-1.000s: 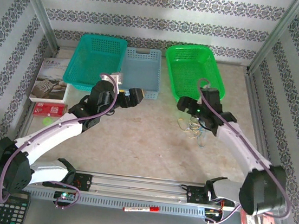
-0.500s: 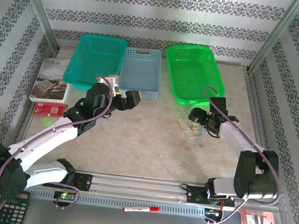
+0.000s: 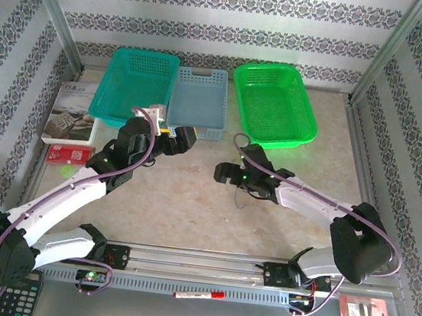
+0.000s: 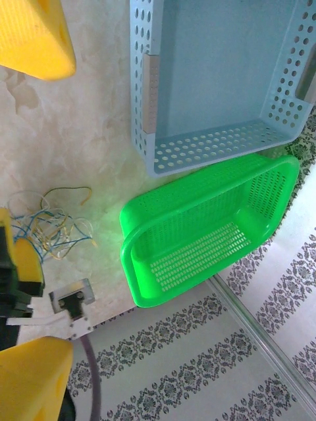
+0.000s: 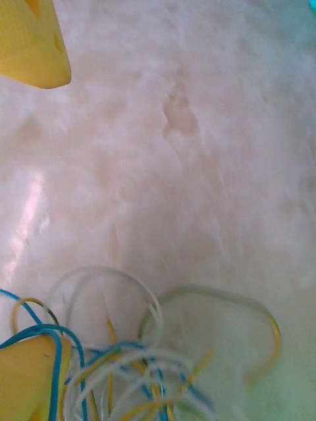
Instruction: Untangle the cables
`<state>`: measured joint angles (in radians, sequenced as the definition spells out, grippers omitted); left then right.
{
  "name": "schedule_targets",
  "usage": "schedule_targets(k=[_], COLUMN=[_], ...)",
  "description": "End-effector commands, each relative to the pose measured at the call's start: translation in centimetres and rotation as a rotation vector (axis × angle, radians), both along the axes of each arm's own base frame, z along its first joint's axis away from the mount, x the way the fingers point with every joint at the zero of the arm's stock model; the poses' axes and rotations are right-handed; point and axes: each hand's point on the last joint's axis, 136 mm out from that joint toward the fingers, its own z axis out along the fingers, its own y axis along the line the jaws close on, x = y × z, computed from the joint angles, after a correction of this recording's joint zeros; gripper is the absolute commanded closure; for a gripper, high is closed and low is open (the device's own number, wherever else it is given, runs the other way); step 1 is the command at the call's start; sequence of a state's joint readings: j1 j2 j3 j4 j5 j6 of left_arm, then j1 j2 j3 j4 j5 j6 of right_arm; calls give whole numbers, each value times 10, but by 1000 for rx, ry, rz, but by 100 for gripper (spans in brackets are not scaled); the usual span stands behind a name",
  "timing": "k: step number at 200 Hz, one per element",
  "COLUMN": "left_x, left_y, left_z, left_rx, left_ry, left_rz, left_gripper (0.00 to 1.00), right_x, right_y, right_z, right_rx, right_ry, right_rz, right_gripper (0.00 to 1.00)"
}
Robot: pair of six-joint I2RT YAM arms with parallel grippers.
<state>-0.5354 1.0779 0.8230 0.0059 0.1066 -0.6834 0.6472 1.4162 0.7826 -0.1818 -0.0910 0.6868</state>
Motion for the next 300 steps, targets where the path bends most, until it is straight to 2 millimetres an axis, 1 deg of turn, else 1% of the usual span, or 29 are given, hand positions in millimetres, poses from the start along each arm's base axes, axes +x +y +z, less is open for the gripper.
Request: schedule_targets(k=[1, 14, 30, 40, 63, 79, 91, 101, 125, 141, 160, 169, 191, 200, 210, 219, 229, 258, 274, 283, 294, 300], left_x=[-2, -3, -5, -6, -9, -11, -11, -12, -14, -15, -19, -20, -22, -22, -22, -22, -23, -24, -26, -28, -30, -32], left_y=[4, 5, 7, 8, 9, 10, 9, 9, 10, 12, 9, 9, 11, 12, 12, 12, 12, 15, 14, 13, 11, 10], left_z=[-4, -6, -8, -10, -14, -18, -23, -26, -34, -42, -46, -48, -52, -53, -54, -56, -58, -67, -75, -79, -88, -94], left_rx=[-2, -3, -4, -3, -9, -8, -3, 1, 13, 26, 26, 25, 9, 4, -1, -7, -12, -27, -37, -36, -28, -21], left_ry=[18, 21, 26, 29, 32, 40, 52, 59, 76, 94, 106, 112, 129, 133, 137, 144, 152, 182, 207, 228, 264, 288], left_rz=[15, 18, 24, 24, 27, 24, 21, 18, 17, 22, -5, -5, 11, 18, 22, 24, 28, 47, 50, 44, 35, 28], left_gripper=[0, 0, 0, 0, 0, 0, 0, 0, 0, 0, 0, 0, 0, 0, 0, 0, 0, 0, 0, 0, 0, 2], right_x=[8, 8, 6, 5, 6, 10, 17, 23, 33, 36, 32, 30, 16, 11, 8, 6, 5, -2, -8, -10, -8, -8], right_y=[16, 9, -9, -23, -58, -78, -89, -94, -90, -76, -51, -36, 2, 12, 18, 17, 11, -19, -38, -48, -60, -67], right_z=[42, 54, 64, 66, 57, 44, 34, 28, 11, 0, -7, -5, 1, 6, 12, 17, 22, 34, 32, 31, 31, 30], right_rx=[82, 76, 47, 21, -26, -31, -29, -24, -4, 41, 100, 128, 202, 235, 250, 249, 235, 102, -19, -87, -164, -207], right_ry=[-75, -102, -126, -137, -141, -117, -108, -102, -68, -34, -9, -12, 1, 1, -11, -26, -47, -99, -97, -97, -111, -115], right_rz=[-30, -51, -87, -107, -171, -212, -230, -237, -217, -188, -155, -140, -92, -83, -78, -82, -93, -118, -119, -118, -134, -145], right_gripper=[4, 4, 3, 2, 2, 2, 2, 2, 2, 3, 5, 5, 5, 5, 5, 5, 5, 6, 6, 3, 2, 2])
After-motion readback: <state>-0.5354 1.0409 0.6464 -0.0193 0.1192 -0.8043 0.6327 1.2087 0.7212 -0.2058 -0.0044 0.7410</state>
